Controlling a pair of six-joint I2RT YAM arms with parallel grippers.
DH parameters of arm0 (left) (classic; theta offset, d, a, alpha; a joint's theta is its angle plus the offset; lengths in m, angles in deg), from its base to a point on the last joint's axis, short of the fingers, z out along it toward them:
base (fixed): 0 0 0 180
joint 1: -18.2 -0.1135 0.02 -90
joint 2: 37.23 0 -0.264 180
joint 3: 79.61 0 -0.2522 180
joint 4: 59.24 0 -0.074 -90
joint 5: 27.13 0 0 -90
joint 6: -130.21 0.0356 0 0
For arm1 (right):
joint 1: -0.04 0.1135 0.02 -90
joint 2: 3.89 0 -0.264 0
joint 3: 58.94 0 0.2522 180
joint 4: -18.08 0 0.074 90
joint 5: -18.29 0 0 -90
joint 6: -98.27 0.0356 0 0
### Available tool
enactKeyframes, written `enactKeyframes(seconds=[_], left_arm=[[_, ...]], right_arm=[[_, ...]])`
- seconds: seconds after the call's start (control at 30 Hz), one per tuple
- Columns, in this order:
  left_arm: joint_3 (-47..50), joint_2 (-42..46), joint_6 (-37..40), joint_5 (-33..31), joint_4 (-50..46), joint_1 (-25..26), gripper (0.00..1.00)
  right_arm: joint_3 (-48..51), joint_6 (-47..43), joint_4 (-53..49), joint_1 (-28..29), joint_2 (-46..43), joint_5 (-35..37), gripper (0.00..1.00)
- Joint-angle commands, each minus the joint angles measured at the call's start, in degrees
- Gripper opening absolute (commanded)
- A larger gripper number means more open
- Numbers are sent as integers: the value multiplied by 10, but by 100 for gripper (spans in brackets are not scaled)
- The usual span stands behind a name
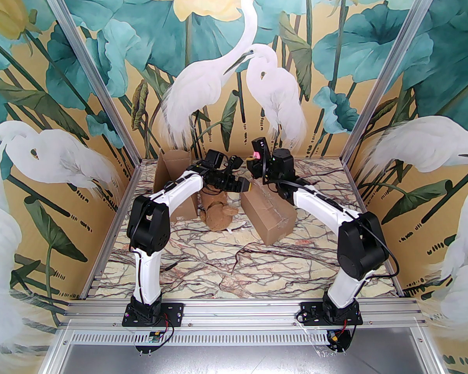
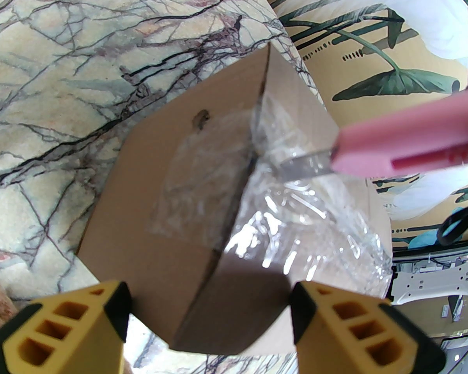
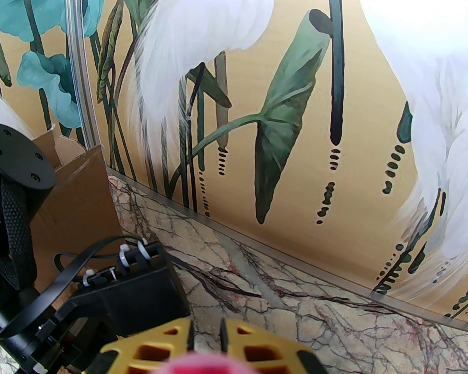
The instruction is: Unpack the express box
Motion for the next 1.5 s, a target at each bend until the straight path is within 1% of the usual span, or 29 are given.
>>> enactKeyframes(seconds=[0.0,0.3,0.77,0.83,0.97,1.1,1.23,1.33,1.47], left_arm=[[5,-26,-20,-28,-26,-4,71],[19,-36,-70,-39,-11,-16,68],[8,-48,-89,-64,-29,-17,67],[11,-39,-83,-56,-22,-16,68],[11,-8,-39,-53,-12,-13,77],[-38,2,27,-56,-33,-13,82],[-114,-30,65,-51,-62,-14,84],[-162,-64,72,-32,-79,-13,84],[-170,-81,64,4,-58,-9,84]], right_arm=[[11,-27,-16,7,-4,20,0],[50,-38,-34,19,-47,40,0],[86,-46,-77,29,-93,54,0],[94,-43,-73,30,-97,56,0],[95,-42,-67,29,-95,45,0],[91,-42,-65,29,-93,40,0],[91,-39,-61,30,-90,37,0],[93,-35,-57,29,-88,38,0],[92,-31,-54,29,-85,41,0]])
